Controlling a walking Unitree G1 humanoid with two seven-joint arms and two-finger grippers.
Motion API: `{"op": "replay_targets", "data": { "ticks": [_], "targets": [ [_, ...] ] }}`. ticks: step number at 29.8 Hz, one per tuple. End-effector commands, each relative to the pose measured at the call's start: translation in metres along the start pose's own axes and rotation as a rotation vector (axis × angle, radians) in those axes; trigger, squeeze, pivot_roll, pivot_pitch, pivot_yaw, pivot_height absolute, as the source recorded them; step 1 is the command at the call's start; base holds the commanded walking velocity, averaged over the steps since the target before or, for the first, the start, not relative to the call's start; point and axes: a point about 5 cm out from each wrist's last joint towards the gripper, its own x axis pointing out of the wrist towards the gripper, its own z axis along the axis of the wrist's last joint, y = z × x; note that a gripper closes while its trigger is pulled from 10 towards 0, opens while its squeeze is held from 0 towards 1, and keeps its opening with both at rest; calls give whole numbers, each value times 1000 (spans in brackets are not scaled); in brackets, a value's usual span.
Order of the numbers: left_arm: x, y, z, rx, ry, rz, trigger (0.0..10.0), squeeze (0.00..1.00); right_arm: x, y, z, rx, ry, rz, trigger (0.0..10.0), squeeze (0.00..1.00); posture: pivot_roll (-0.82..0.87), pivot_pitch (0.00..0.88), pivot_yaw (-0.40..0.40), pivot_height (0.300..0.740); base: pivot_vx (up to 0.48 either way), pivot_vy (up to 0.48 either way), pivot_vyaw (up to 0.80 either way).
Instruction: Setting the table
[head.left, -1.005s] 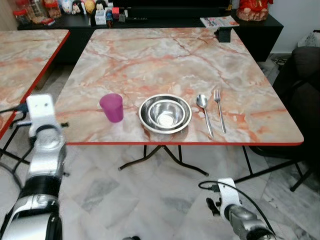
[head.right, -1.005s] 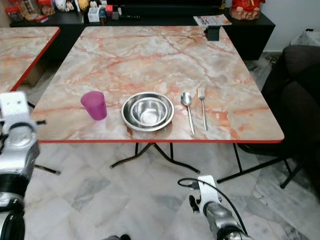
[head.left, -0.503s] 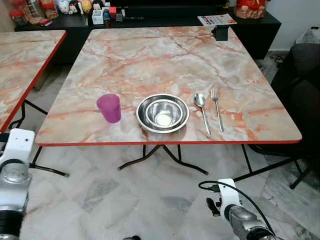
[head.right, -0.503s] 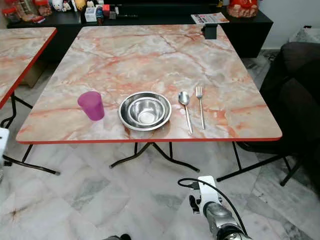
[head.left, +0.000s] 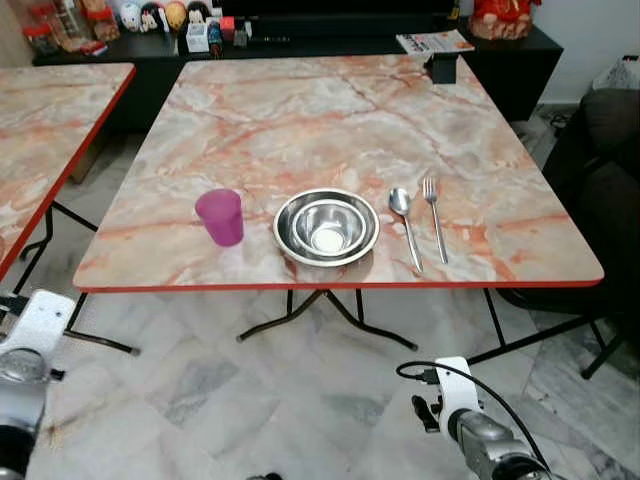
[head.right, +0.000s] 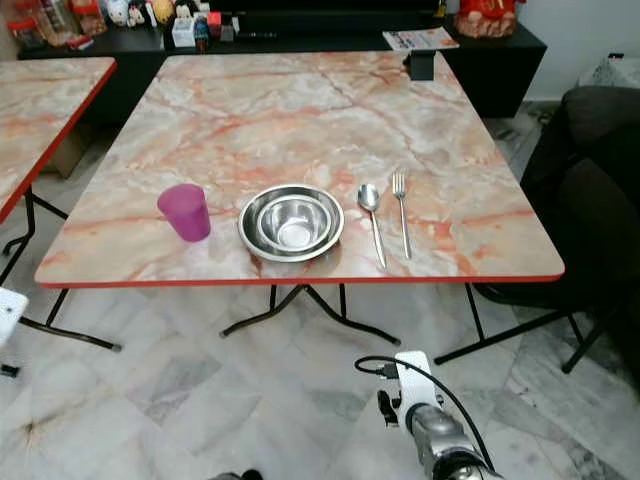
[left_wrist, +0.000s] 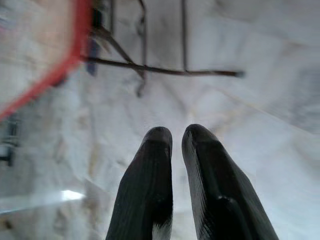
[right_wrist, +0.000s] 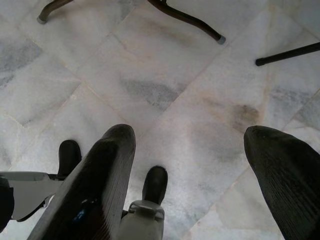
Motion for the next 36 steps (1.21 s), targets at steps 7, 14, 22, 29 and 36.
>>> {"op": "replay_targets", "data": {
  "ticks": [7,14,22,29,36],
  "targets": [
    [3,-46,-18,-26,84,-171,10000,0,0,0,-5,15,14,1,10000,0,6,63,39,740,0,0,0],
    [-3,-96,-27,-165,151,-274,10000,0,0,0,-6,17,15,1,10000,0,-5,49,41,740,0,0,0],
    [-10,-125,-26,-325,157,-316,10000,0,0,0,-7,15,17,3,10000,0,-12,39,40,740,0,0,0],
    [-18,-154,-6,-573,52,-364,10000,0,-1,-4,-5,30,8,-16,10000,0,-55,58,25,740,0,0,0],
    [-21,-162,-8,-599,60,-375,10000,0,-1,-4,-5,50,1,-22,10000,0,-70,61,28,740,0,0,0]
  ]
}}
